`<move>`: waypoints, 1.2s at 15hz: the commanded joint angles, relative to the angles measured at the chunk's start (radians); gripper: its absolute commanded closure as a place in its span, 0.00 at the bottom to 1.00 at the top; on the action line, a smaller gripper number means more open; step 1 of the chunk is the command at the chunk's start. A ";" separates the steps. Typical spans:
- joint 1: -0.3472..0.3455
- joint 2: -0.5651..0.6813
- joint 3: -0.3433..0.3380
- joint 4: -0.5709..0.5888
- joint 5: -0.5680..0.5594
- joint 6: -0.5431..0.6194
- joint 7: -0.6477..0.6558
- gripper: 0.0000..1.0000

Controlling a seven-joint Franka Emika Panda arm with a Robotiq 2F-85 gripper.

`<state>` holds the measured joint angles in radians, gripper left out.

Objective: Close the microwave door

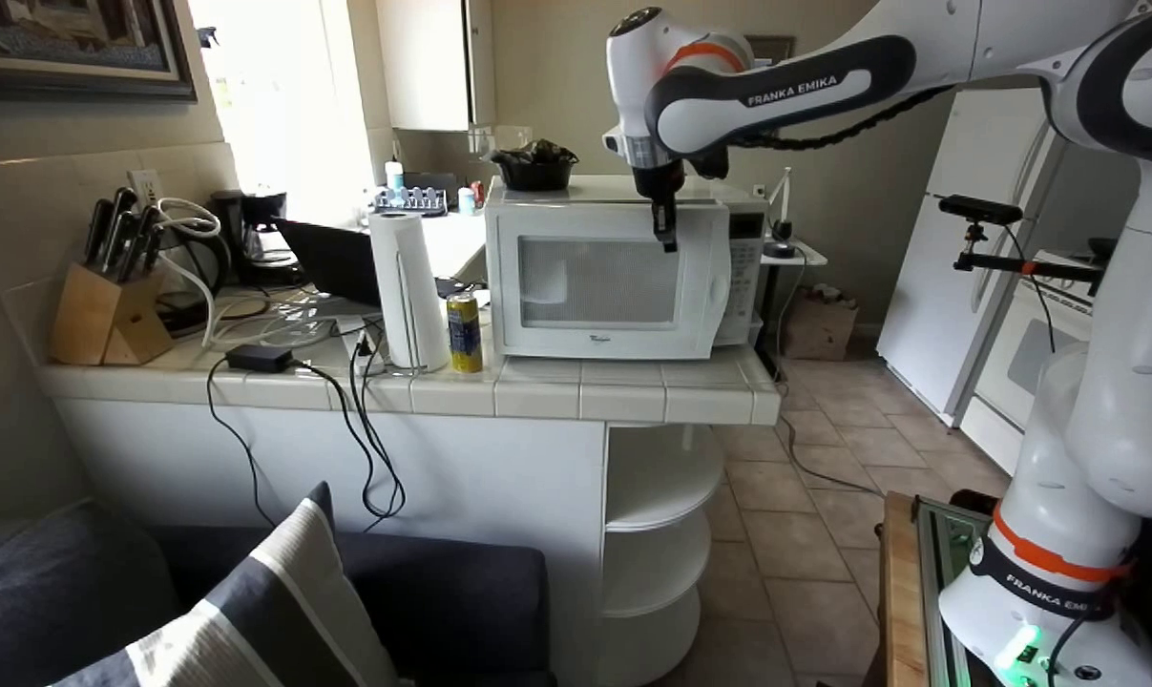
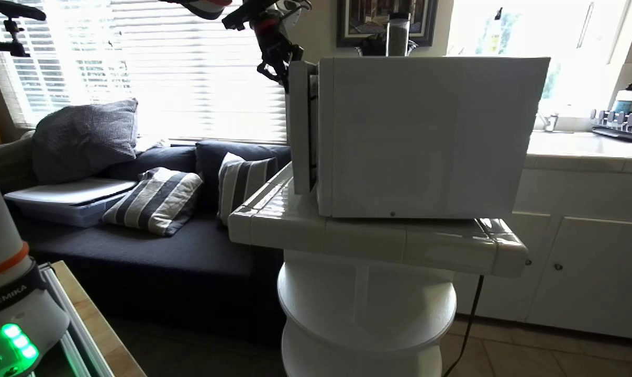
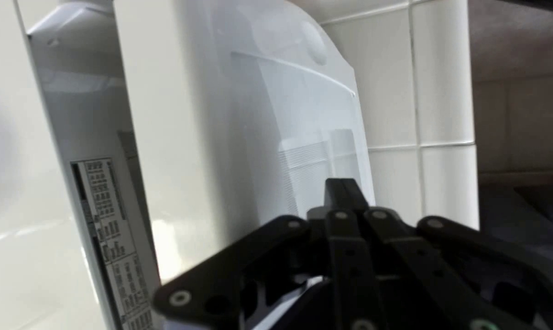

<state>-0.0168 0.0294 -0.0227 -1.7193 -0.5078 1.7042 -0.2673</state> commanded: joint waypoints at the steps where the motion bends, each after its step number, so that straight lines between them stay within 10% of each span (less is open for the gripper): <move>1: -0.016 -0.042 -0.016 -0.119 -0.088 0.171 0.094 1.00; 9: -0.043 -0.113 -0.040 -0.290 -0.317 0.455 0.111 1.00; 18: 0.005 -0.216 -0.048 -0.161 0.319 0.136 -0.277 1.00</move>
<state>-0.0328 -0.1594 -0.0662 -1.9519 -0.3353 2.0138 -0.4664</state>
